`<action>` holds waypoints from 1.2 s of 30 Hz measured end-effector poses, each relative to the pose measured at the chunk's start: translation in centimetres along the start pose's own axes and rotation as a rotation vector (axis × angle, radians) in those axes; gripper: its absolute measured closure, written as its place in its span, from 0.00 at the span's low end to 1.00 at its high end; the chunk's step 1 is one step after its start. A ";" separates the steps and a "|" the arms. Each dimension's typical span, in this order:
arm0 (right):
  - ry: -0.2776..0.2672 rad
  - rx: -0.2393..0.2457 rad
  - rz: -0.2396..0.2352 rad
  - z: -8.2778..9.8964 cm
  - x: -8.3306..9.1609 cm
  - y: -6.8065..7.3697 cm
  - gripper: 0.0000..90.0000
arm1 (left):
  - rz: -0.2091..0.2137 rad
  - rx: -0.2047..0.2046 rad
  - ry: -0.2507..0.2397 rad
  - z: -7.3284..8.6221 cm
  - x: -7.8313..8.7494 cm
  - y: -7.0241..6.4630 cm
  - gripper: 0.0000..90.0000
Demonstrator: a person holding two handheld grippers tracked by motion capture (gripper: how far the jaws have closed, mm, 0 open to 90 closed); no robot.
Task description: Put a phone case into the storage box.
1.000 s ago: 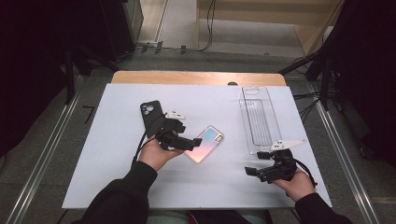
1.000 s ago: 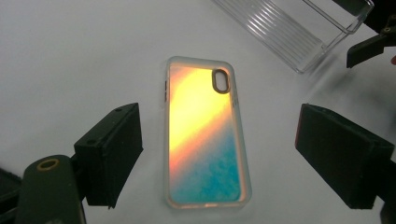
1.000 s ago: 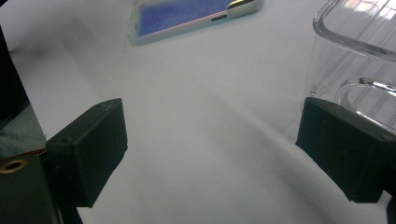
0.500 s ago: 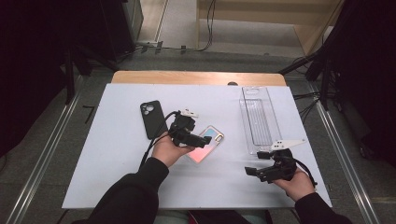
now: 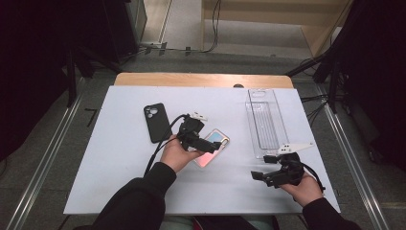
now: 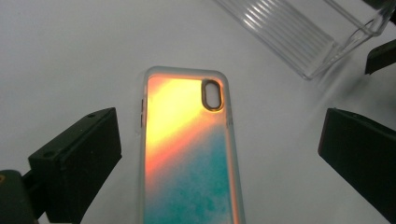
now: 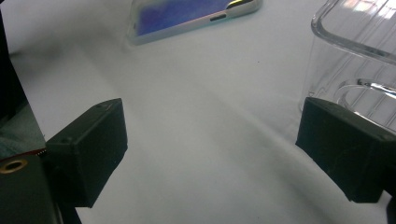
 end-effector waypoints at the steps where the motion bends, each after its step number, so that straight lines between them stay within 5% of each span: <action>1: 0.000 0.000 0.000 0.0 0.0 0.0 0.08 | 0.000 0.000 0.000 0.0 0.0 0.0 0.00; 10: 0.001 0.002 0.001 0.0 0.1 0.0 0.08 | -0.030 -0.026 0.031 0.7 -1.0 -0.2 0.00; 14: 0.003 0.003 0.002 0.0 0.0 0.0 0.08 | -0.045 0.001 0.031 1.2 -1.6 -0.2 0.00; 36: 0.013 0.001 0.013 0.1 0.0 0.0 0.08 | -0.082 -0.077 0.179 3.0 -4.4 -0.8 0.00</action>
Point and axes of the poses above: each handheld gripper's, and its own axes: x roughly backward along the jaws, z roughly out of its underside, y roughly to its left, the point moved 3 cm from there along -x, roughly forward along the jaws, and after that the axes turned 15 degrees about -x, right-handed, at the moved point
